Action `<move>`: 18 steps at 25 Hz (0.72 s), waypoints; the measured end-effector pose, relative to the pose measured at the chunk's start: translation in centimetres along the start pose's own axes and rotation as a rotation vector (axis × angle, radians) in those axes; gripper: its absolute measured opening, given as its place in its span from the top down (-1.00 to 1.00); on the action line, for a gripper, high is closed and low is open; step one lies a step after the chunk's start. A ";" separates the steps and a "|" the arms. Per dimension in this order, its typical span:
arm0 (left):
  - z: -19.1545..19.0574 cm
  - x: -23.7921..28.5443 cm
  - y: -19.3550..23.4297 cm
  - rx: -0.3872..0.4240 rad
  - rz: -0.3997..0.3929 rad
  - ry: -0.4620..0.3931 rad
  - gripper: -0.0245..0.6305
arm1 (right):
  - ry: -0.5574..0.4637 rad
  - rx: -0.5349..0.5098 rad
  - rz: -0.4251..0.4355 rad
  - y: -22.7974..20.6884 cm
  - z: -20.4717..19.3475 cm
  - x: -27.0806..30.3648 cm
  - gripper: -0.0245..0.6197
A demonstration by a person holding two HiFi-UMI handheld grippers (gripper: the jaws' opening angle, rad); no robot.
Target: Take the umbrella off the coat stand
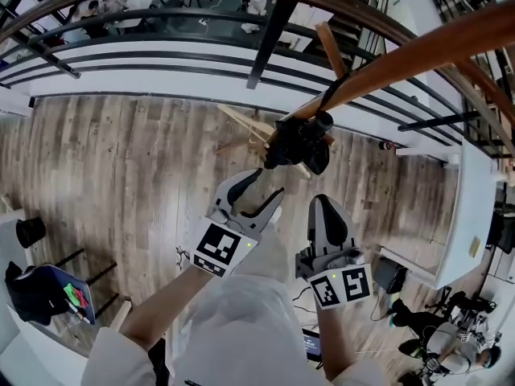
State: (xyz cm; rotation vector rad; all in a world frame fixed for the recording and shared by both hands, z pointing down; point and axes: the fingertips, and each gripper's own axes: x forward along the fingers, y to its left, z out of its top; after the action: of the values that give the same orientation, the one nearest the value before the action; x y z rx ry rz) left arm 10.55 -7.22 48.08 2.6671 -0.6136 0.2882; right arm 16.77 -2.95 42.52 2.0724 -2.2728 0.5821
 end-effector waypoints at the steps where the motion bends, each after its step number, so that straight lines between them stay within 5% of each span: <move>1: -0.3 0.4 0.4 0.002 0.007 -0.002 0.29 | -0.001 -0.002 -0.003 -0.3 -0.1 0.3 0.81; 18: -3.2 7.3 4.2 0.143 0.081 -0.014 -0.13 | 0.080 0.016 0.032 -2.8 -4.6 3.2 0.81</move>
State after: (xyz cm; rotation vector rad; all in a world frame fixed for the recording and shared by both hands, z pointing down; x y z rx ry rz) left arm 14.70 -12.10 54.32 2.7864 -0.7318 0.3484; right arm 17.95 -4.90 48.35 1.9855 -2.2691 0.6742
